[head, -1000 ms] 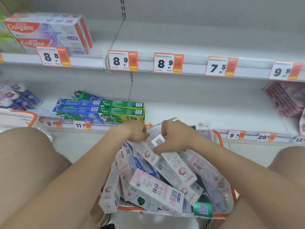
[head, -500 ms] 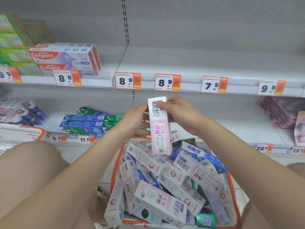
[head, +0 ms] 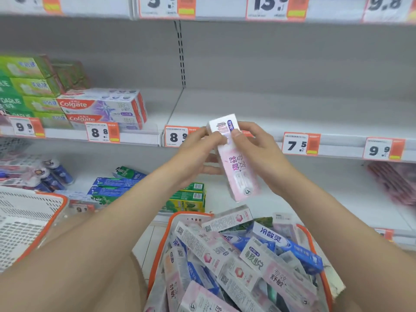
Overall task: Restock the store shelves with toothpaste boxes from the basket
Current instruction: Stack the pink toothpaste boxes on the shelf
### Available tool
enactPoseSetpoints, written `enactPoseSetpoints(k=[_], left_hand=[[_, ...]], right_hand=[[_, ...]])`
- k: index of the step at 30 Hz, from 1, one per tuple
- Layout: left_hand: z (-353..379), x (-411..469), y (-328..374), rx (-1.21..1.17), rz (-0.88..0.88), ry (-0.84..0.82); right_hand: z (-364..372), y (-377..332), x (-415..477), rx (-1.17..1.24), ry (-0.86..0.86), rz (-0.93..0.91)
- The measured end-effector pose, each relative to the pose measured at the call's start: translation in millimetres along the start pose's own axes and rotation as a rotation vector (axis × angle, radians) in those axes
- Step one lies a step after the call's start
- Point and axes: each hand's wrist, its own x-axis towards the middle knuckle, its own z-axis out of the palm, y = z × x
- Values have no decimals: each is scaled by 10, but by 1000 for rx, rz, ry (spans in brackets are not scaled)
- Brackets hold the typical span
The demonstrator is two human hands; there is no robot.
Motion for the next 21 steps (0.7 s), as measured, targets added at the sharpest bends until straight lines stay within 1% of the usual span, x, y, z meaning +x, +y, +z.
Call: enactPoseSetpoints(k=[1, 3, 4, 6, 8, 9, 10, 12, 13, 15, 16, 18, 21], left_hand=[[17, 27, 2, -81, 16, 55], [52, 59, 14, -258, 32, 139], [65, 82, 20, -330, 37, 163], [60, 152, 52, -377, 36, 191], [2, 239, 117, -347, 28, 216], [-58, 284, 156, -327, 31, 242], [-122, 320, 205, -292, 37, 279], [-283, 389, 228, -107, 43, 363], [-362, 410, 209, 60, 79, 390], [-510, 428, 178, 443, 198, 453], [-586, 453, 162, 583, 262, 488], [-744, 525, 136, 704, 321, 523], [-959, 646, 90, 954, 274, 558]], right_hand=[[-29, -41, 36, -84, -60, 26], [-113, -88, 104, -259, -107, 65], [-163, -93, 140, -291, -95, 79], [-260, -82, 200, -225, -65, 100], [-315, -66, 233, -225, -60, 39], [-336, -40, 275, -311, -43, -37], [-346, -10, 328, -447, -23, -137], [-305, 54, 456, -756, 12, -349], [-246, 65, 527, -850, 33, -446], [-98, 83, 705, -899, 90, -590], [-17, 107, 814, -902, 131, -639], [129, 161, 1009, -920, 223, -679], [240, 298, 1247, -947, 298, -567]])
